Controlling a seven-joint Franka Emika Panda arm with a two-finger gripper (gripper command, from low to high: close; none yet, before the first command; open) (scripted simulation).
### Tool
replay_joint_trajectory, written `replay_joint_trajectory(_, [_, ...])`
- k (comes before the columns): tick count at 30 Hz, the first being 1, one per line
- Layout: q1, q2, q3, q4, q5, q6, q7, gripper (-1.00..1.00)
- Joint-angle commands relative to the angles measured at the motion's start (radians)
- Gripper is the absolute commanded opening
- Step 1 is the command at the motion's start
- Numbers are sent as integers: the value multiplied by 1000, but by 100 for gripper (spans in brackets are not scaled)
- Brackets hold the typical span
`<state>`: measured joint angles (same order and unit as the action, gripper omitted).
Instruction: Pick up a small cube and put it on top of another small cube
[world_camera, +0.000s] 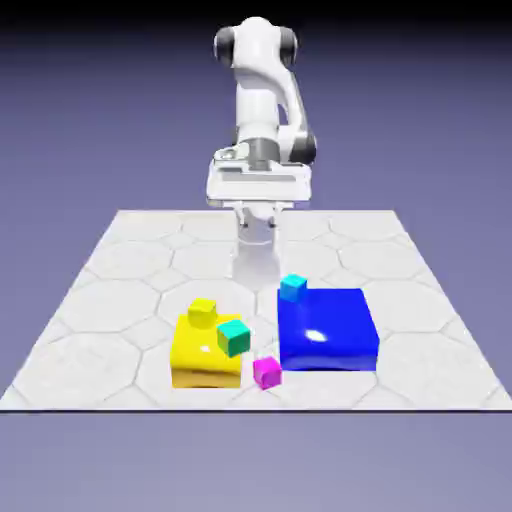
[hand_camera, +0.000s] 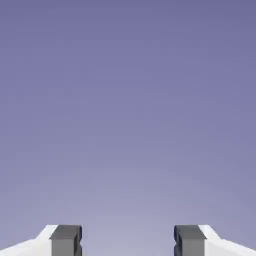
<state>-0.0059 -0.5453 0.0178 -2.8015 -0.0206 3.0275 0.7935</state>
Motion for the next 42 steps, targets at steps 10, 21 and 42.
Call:
replay_joint_trajectory(10, [-148, 204, 148, 70, -171, -79, 435, 0])
replay_joint_trajectory(21, [-311, 429, 311, 148, -359, -165, 913, 0])
replay_joint_trajectory(42, [-596, 822, 595, 283, -687, -316, 1748, 0])
